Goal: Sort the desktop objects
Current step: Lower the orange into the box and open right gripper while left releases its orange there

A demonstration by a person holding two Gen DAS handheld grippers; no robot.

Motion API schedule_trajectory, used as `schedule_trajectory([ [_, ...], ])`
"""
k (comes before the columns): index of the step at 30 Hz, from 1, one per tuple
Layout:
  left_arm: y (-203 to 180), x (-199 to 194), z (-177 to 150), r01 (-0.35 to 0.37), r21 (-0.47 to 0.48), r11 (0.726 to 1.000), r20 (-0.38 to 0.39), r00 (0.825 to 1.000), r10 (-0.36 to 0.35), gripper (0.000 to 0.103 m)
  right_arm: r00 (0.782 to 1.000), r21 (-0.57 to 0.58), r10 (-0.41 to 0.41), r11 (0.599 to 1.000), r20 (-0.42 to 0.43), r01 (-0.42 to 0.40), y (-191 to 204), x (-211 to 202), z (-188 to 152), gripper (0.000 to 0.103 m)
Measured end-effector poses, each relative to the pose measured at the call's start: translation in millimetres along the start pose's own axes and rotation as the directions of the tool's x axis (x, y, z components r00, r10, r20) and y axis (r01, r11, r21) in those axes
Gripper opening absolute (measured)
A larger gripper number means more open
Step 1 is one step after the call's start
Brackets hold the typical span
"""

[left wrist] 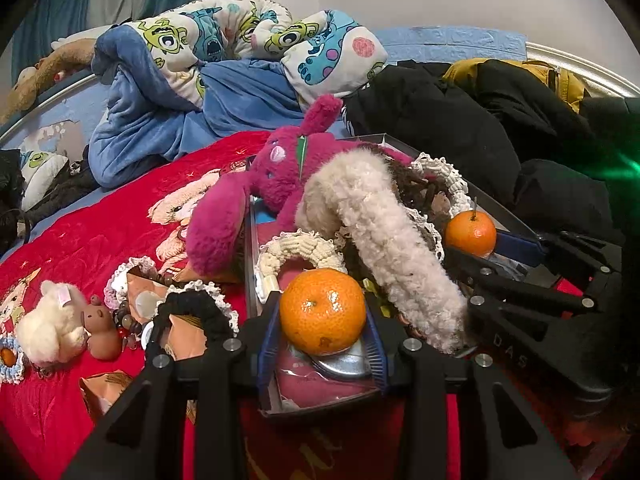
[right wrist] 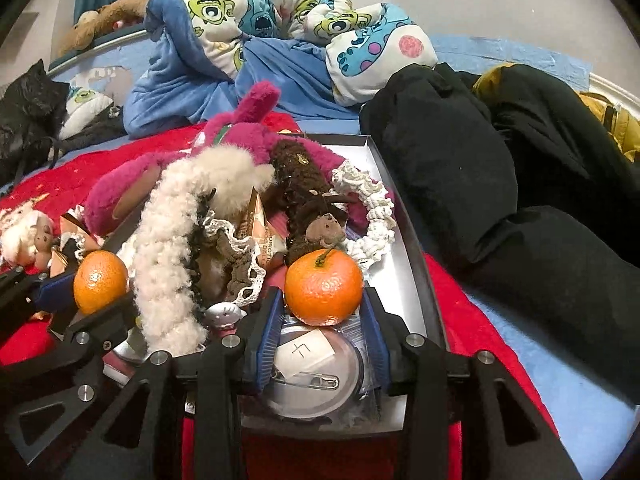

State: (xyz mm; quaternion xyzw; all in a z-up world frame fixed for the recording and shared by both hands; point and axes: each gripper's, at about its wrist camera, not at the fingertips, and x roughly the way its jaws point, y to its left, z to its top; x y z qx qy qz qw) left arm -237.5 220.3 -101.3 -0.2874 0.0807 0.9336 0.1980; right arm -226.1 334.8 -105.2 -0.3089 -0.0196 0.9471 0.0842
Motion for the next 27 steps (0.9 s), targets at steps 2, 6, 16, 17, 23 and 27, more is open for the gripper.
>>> schedule_trajectory([
  [2, 0, 0, 0, 0.0, 0.0, 1.0, 0.0, 1.0, 0.0, 0.04, 1.0, 0.003, 0.002, 1.0, 0.001, -0.002, 0, 0, 0, 0.041],
  [6, -1, -1, -1, -0.01, 0.002, 1.0, -0.001, 1.0, 0.01, 0.041, 1.0, -0.005, -0.006, 1.0, 0.003, 0.006, 1, -1, 0, 0.042],
  [16, -2, -2, 0, -0.034, 0.008, 0.999, 0.002, 0.999, 0.034, 0.044, 0.999, -0.024, -0.018, 1.0, 0.027, 0.019, 6, -6, 0, 0.052],
  [17, -3, -3, 0, -0.044, 0.013, 0.999, 0.004, 0.999, 0.044, 0.044, 0.999, -0.029, -0.018, 0.999, 0.035, 0.019, 6, -8, 0, 0.057],
  [23, 0, -7, 1, -0.04, 0.011, 0.999, 0.013, 0.999, 0.04, 0.046, 0.995, -0.037, -0.056, 0.998, 0.086, 0.06, 8, -19, 1, 0.061],
  [27, 2, -19, 0, -0.063, -0.003, 0.998, 0.052, 0.997, 0.063, 0.059, 0.991, -0.018, -0.073, 0.997, 0.116, 0.076, 4, -26, 3, 0.071],
])
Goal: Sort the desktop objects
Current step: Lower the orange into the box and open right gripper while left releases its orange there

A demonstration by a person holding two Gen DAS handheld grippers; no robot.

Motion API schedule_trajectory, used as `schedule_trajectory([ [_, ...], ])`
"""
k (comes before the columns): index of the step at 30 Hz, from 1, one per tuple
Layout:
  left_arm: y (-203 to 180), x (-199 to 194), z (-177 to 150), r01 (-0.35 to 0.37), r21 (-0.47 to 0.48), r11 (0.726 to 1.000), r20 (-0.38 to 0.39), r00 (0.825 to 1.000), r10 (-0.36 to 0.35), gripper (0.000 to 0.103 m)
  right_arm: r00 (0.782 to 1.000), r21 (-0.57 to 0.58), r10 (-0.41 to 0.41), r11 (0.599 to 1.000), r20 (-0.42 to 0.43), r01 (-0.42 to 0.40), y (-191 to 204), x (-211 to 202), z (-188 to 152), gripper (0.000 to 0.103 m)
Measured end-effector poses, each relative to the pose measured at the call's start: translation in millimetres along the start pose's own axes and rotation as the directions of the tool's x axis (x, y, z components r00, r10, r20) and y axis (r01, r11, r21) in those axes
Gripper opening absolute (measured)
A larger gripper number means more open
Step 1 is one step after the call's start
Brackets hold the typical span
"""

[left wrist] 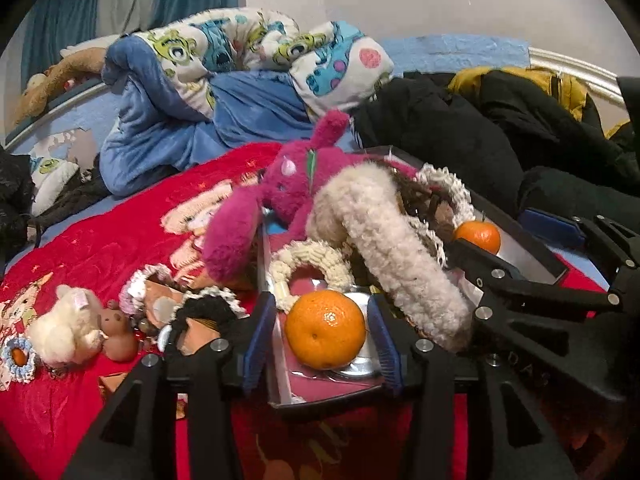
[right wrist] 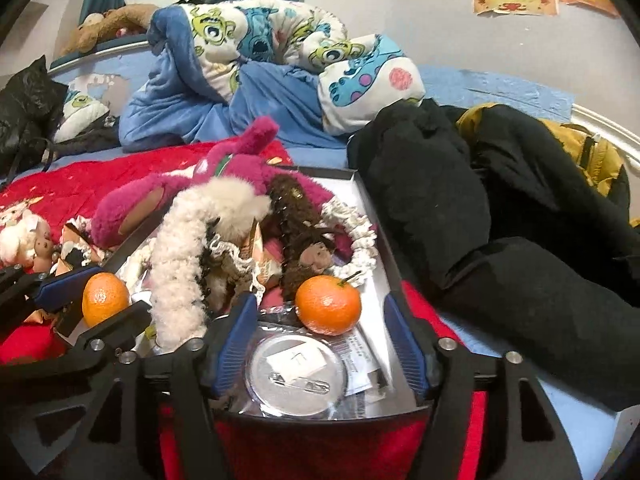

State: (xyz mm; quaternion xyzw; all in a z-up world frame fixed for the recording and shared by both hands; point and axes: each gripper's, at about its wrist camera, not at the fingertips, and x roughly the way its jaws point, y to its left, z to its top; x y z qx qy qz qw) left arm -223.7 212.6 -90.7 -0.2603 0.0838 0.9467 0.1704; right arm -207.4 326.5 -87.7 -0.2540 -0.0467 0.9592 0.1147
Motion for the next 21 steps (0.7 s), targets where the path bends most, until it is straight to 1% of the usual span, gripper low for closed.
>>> schedule_trajectory([
  [1, 2, -2, 0, -0.042, -0.01, 0.999, 0.006, 0.999, 0.042, 0.078, 1.0, 0.006, -0.006, 1.0, 0.005, 0.006, -1, -1, 1, 0.076],
  [2, 9, -5, 0, -0.082, -0.042, 0.996, 0.011, 0.997, 0.082, 0.086, 1.0, 0.015, -0.024, 1.0, 0.007, 0.024, -4, -2, 1, 0.083],
  [3, 15, -7, 0, -0.069, -0.068, 0.995, 0.012, 0.997, 0.07, 0.1, 0.999, 0.035, -0.044, 0.998, 0.01, 0.043, -8, -3, 1, 0.088],
  [4, 23, -10, -1, -0.037, -0.101, 0.994, 0.017, 0.999, 0.039, 0.103, 0.999, 0.059, -0.052, 0.997, 0.014, 0.051, -13, -5, 1, 0.102],
  [5, 30, -13, 0, 0.004, -0.13, 0.992, 0.027, 1.0, 0.0, 0.103, 0.999, 0.09, -0.045, 0.995, 0.022, 0.043, -19, -7, 2, 0.103],
  [6, 32, -14, 0, 0.011, -0.138, 0.99, 0.032, 0.999, -0.007, 0.103, 0.999, 0.115, -0.021, 0.993, 0.03, 0.017, -24, -9, 3, 0.103],
  [8, 32, -18, 0, 0.005, -0.135, 0.991, 0.047, 0.999, 0.001, 0.103, 0.999, 0.116, -0.019, 0.993, 0.049, 0.014, -25, -12, 3, 0.103],
  [10, 28, -22, 2, 0.001, -0.107, 0.994, 0.066, 0.998, 0.006, 0.103, 0.997, 0.087, -0.02, 0.996, 0.068, 0.014, -18, -17, 3, 0.103],
  [11, 26, -24, 1, -0.011, -0.1, 0.995, 0.07, 0.997, 0.018, 0.103, 0.997, 0.073, -0.028, 0.997, 0.074, 0.022, -15, -19, 3, 0.103],
  [12, 26, -25, 1, -0.01, -0.101, 0.995, 0.075, 0.997, 0.018, 0.103, 0.995, 0.058, -0.057, 0.997, 0.08, 0.052, -12, -21, 4, 0.103],
  [14, 25, -26, 1, 0.002, -0.105, 0.994, 0.082, 0.997, 0.007, 0.103, 0.994, 0.062, -0.053, 0.997, 0.092, 0.048, -12, -24, 4, 0.103],
  [21, 21, -30, -1, 0.004, -0.097, 0.995, 0.101, 0.995, 0.006, 0.103, 0.994, 0.071, -0.061, 0.996, 0.095, 0.055, -13, -29, 1, 0.103],
])
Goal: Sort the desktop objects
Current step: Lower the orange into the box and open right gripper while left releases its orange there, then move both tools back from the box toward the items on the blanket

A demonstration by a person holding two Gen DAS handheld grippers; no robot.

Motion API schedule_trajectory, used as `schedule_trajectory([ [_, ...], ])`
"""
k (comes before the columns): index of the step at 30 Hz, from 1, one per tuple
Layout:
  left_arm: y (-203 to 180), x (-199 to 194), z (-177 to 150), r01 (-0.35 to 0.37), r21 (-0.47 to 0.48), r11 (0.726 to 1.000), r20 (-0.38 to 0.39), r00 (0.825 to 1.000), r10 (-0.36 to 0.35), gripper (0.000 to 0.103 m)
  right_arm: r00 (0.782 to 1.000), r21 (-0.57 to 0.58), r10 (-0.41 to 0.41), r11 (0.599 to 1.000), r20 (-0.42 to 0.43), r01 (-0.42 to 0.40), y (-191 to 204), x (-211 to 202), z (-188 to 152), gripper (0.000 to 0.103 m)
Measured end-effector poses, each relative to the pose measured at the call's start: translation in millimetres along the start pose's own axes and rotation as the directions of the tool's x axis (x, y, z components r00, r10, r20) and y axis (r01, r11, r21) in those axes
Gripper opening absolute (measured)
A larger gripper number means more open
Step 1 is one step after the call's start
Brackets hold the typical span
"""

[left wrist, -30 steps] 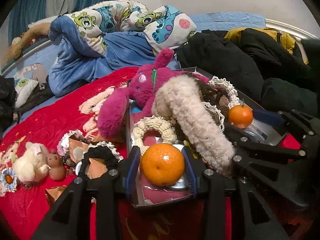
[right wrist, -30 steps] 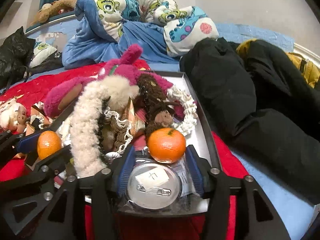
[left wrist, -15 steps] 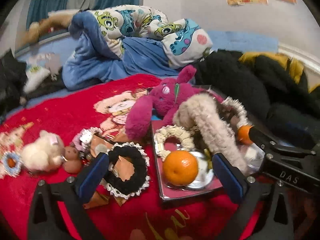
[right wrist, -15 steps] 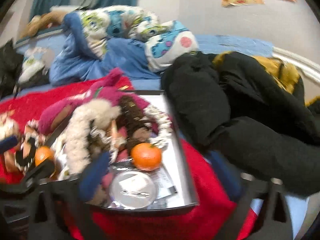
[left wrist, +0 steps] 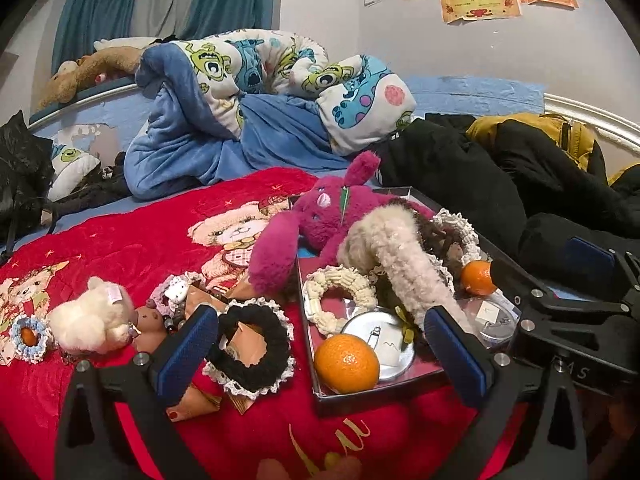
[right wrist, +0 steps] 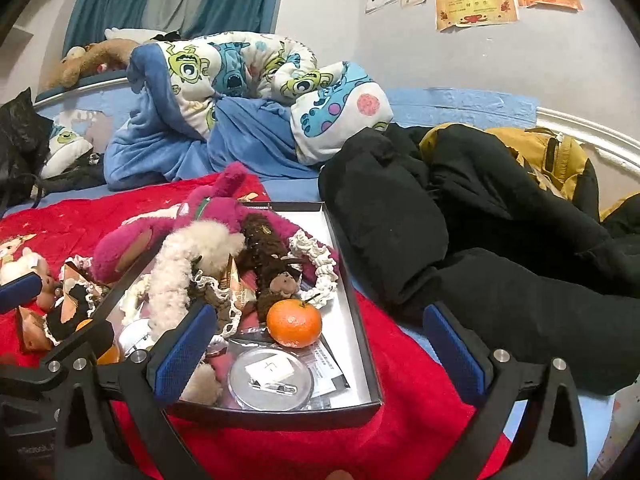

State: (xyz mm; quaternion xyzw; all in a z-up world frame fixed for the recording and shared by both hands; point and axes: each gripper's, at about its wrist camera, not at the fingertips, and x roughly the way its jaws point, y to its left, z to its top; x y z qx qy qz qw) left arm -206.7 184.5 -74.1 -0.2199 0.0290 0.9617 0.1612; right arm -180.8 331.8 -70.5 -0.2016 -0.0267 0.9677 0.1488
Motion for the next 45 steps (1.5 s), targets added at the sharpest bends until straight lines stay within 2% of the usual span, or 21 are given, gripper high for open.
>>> schedule_trajectory([
  [7, 5, -7, 0, -0.01, -0.017, 1.0, 0.014, 1.0, 0.01, 0.103, 1.0, -0.012, -0.012, 1.0, 0.022, 0.012, 5, -8, 1, 0.103],
  [11, 12, -17, 1, 0.008, -0.035, 0.999, 0.021, 1.0, -0.008, 0.103, 0.999, -0.017, -0.009, 1.0, 0.038, 0.009, 10, -15, 2, 0.103],
  [17, 26, -33, -2, -0.022, -0.023, 1.0, 0.016, 1.0, 0.022, 0.103, 0.998, -0.057, 0.017, 0.998, 0.052, -0.014, 27, -21, 4, 0.103],
  [20, 37, -47, -3, -0.039, -0.01, 0.999, 0.018, 0.999, 0.039, 0.103, 0.997, -0.05, 0.044, 0.998, 0.061, -0.041, 38, -27, 7, 0.103],
  [25, 68, -74, -1, -0.114, -0.026, 0.993, 0.044, 0.992, 0.115, 0.103, 0.988, -0.022, 0.14, 0.99, 0.067, -0.138, 66, -40, 16, 0.103],
  [28, 97, -89, -1, -0.156, -0.079, 0.985, 0.045, 0.986, 0.16, 0.103, 0.973, -0.016, 0.221, 0.975, 0.067, -0.22, 81, -50, 20, 0.103],
  [32, 135, -102, -7, -0.202, -0.153, 0.967, 0.007, 0.979, 0.206, 0.103, 0.958, 0.025, 0.281, 0.959, 0.062, -0.283, 94, -60, 22, 0.103],
  [33, 140, -104, -8, -0.217, -0.15, 0.965, 0.001, 0.975, 0.22, 0.103, 0.946, 0.044, 0.321, 0.945, 0.055, -0.323, 97, -61, 23, 0.103],
  [38, 172, -117, -19, -0.297, -0.136, 0.945, -0.01, 0.954, 0.298, 0.103, 0.917, 0.026, 0.396, 0.917, 0.051, -0.398, 114, -64, 23, 0.103],
  [45, 214, -128, -30, -0.359, -0.143, 0.923, -0.024, 0.933, 0.359, 0.103, 0.85, 0.139, 0.525, 0.839, 0.05, -0.526, 113, -55, 28, 0.103],
])
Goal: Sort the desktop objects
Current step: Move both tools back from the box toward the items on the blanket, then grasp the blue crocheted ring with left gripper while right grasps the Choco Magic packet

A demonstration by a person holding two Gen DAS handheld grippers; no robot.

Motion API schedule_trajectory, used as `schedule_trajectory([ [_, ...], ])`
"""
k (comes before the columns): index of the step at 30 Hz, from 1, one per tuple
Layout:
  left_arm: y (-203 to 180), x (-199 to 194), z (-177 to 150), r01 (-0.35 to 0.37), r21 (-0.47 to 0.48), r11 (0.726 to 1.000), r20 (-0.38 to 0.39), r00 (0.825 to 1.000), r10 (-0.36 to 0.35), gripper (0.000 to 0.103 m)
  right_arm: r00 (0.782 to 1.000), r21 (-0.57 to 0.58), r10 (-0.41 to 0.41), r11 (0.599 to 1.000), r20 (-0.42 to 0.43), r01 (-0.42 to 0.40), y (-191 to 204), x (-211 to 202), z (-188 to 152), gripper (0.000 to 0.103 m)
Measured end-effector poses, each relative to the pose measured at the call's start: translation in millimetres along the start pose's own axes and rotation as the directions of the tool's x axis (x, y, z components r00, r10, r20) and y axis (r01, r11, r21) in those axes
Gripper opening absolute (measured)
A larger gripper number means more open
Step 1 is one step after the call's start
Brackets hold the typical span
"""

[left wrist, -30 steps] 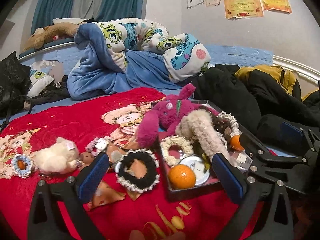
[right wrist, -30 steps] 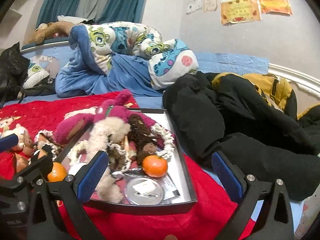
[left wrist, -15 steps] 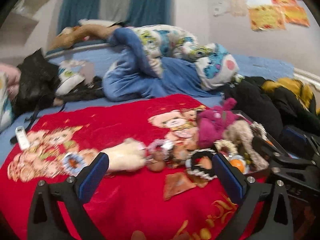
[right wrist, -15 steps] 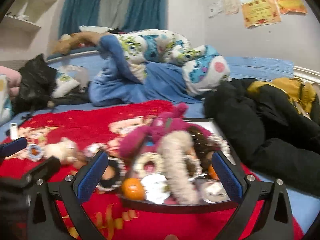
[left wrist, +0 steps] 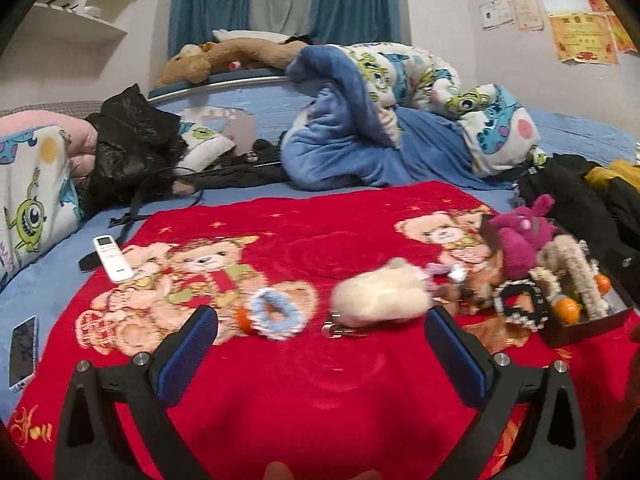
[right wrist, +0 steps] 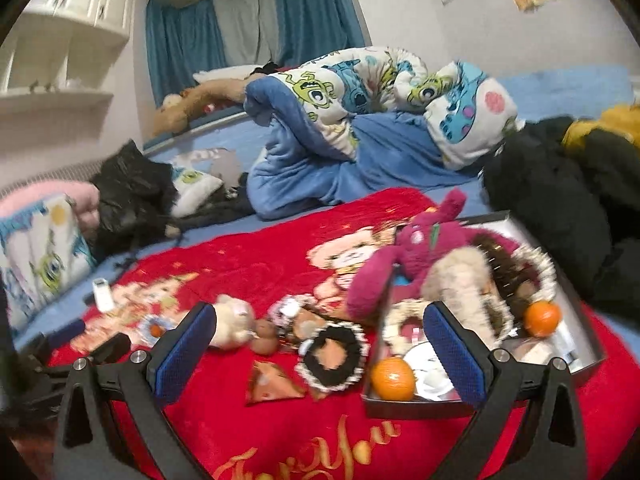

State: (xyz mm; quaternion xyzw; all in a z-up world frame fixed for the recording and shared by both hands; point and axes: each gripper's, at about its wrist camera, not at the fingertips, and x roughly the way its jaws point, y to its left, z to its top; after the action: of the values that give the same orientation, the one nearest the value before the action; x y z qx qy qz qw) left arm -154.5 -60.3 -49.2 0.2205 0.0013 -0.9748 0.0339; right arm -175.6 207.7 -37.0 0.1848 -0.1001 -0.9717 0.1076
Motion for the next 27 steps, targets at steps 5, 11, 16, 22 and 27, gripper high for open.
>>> schedule_trajectory([
  [5, 40, 14, 8, -0.037, -0.047, 0.998, -0.032, 0.999, 0.036, 0.103, 0.997, -0.053, 0.064, 0.996, -0.038, -0.066, 14, 13, -3, 0.103],
  [11, 83, 44, 13, -0.046, -0.149, 0.988, -0.095, 0.995, 0.032, 0.103, 0.982, -0.052, 0.113, 0.991, -0.149, -0.122, 32, 40, -24, 0.1],
  [16, 85, 82, 10, -0.074, -0.097, 0.992, -0.155, 0.986, 0.059, 0.103, 0.965, -0.104, 0.12, 0.983, -0.234, -0.148, 44, 59, -40, 0.091],
  [22, 82, 129, -6, -0.159, 0.005, 0.987, -0.249, 0.956, 0.155, 0.103, 0.924, -0.095, 0.101, 0.985, -0.37, -0.146, 43, 88, -53, 0.078],
  [27, 78, 140, -14, -0.115, 0.011, 0.993, -0.276, 0.954, 0.114, 0.103, 0.891, -0.137, 0.055, 0.982, -0.45, -0.13, 50, 106, -66, 0.076],
])
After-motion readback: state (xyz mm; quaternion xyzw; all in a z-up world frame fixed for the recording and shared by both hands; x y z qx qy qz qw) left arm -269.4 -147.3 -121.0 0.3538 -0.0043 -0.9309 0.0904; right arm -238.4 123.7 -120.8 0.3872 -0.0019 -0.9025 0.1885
